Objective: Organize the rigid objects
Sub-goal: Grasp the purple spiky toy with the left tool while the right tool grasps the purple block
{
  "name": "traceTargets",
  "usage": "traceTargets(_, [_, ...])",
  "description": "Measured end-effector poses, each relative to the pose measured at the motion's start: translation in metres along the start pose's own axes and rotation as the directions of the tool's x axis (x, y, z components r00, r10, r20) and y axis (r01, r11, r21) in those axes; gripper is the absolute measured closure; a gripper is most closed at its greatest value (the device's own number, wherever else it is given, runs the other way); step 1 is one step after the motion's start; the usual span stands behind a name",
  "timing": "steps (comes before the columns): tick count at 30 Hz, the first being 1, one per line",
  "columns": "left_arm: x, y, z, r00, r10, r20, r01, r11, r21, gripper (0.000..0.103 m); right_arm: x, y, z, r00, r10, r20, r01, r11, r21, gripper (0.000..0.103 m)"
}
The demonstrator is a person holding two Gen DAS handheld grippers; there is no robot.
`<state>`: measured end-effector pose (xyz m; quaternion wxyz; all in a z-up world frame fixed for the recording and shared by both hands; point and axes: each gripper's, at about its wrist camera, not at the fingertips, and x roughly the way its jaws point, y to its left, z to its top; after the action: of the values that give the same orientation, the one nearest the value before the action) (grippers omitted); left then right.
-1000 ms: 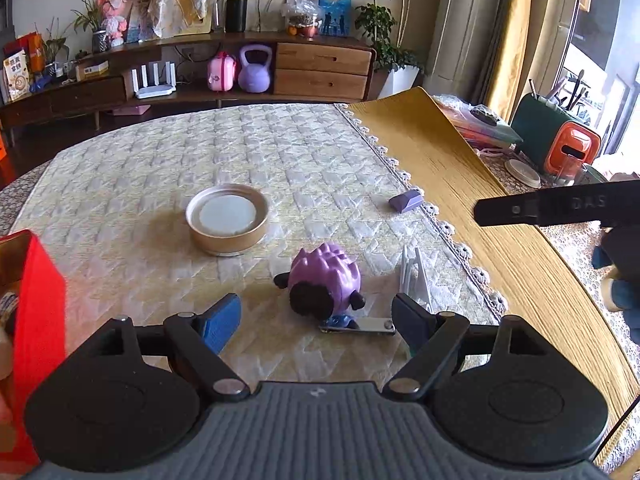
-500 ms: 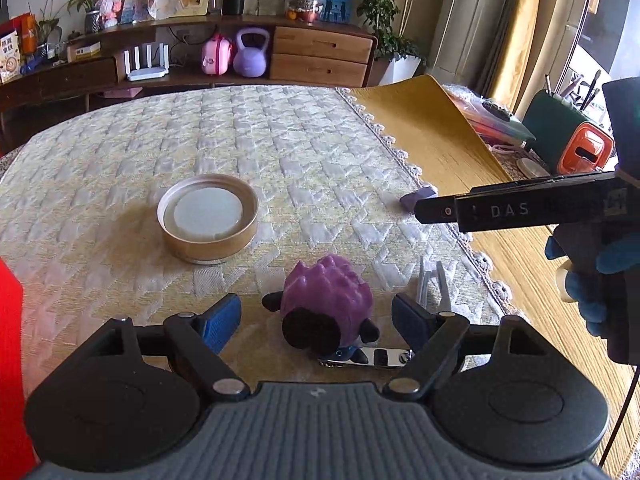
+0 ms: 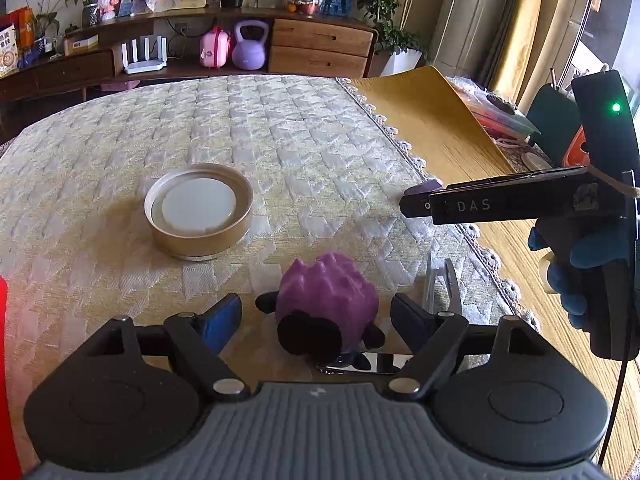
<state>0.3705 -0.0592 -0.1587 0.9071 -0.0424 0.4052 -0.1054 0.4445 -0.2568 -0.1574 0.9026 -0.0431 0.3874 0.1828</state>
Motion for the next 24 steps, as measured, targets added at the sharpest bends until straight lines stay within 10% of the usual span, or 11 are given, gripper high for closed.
traceTargets(4, [0.001, -0.002, -0.001, 1.000, -0.002, -0.006, 0.002, 1.000, 0.011, 0.037, 0.000, 0.004, 0.000, 1.000, -0.013, 0.002, 0.013, 1.000, -0.021, 0.054])
traceTargets(24, [-0.019, 0.006, -0.001, 1.000, -0.002, -0.001, 0.002, 1.000, -0.024, 0.038, -0.037, 0.011, -0.002, 0.999, 0.000, 0.034, 0.000, 1.000, -0.005, 0.068])
